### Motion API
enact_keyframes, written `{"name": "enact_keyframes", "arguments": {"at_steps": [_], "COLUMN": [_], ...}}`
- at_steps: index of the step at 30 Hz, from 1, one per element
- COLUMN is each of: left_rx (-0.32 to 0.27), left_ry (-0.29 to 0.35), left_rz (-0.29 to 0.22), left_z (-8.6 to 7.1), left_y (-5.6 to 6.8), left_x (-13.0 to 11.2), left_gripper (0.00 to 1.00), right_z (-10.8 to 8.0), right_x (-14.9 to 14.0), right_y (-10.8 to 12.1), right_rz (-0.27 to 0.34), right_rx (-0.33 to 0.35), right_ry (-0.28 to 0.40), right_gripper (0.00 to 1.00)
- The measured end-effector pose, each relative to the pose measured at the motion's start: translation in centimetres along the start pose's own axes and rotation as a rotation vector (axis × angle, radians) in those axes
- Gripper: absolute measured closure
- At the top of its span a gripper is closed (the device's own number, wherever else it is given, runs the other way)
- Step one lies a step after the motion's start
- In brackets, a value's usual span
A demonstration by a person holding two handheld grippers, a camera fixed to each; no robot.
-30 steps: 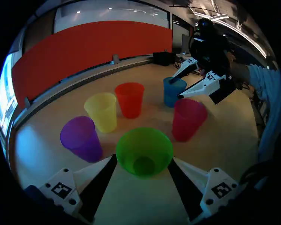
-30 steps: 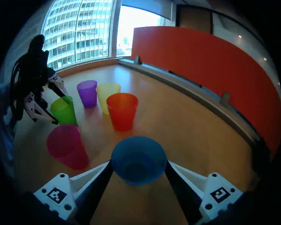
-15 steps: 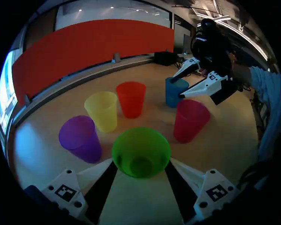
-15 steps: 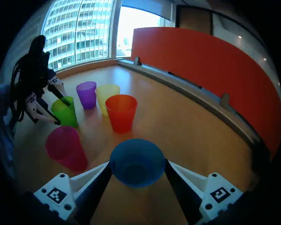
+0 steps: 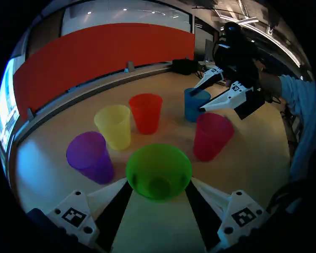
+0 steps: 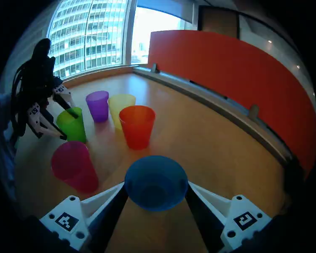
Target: Pour water
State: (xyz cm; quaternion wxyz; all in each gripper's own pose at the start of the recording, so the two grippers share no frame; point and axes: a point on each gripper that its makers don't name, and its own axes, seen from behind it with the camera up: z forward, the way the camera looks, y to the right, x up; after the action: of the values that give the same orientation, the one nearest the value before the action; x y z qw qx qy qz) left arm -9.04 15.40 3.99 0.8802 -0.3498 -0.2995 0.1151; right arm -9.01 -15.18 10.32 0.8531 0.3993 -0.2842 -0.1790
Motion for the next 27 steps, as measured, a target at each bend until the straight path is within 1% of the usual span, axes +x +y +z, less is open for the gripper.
{"name": "enact_keyframes", "arguments": {"at_steps": [8,11,14,19,27], "left_rx": [0.009,0.013,0.018,0.038,0.067], "left_ry": [0.03,0.044,0.06,0.091,0.153], "left_rz": [-0.002,-0.004,-0.005,0.003,0.004], "left_z": [-0.8,-1.2,-1.7,-2.5,-4.2], "left_y": [-0.2,-0.3,-0.3,-0.7,-1.3], "left_x": [0.9,1.4,1.9,2.9,5.2], "left_gripper": [0.17,0.17,0.17,0.17,0.17], "right_z": [-0.5,-0.8,-1.3,-2.3,-4.1], "right_x": [0.1,0.6,1.3,2.6,4.9], "right_y": [-0.2,-0.2,-0.2,-0.2,-0.2], "right_rz": [0.008,0.009,0.01,0.018,0.03], "right_rx": [-0.003,-0.007,-0.013,-0.022,-0.041], "right_ry": [0.013,0.027,0.047,0.085,0.151], "right_gripper": [0.08,0.08,0.08,0.08,0.08]}}
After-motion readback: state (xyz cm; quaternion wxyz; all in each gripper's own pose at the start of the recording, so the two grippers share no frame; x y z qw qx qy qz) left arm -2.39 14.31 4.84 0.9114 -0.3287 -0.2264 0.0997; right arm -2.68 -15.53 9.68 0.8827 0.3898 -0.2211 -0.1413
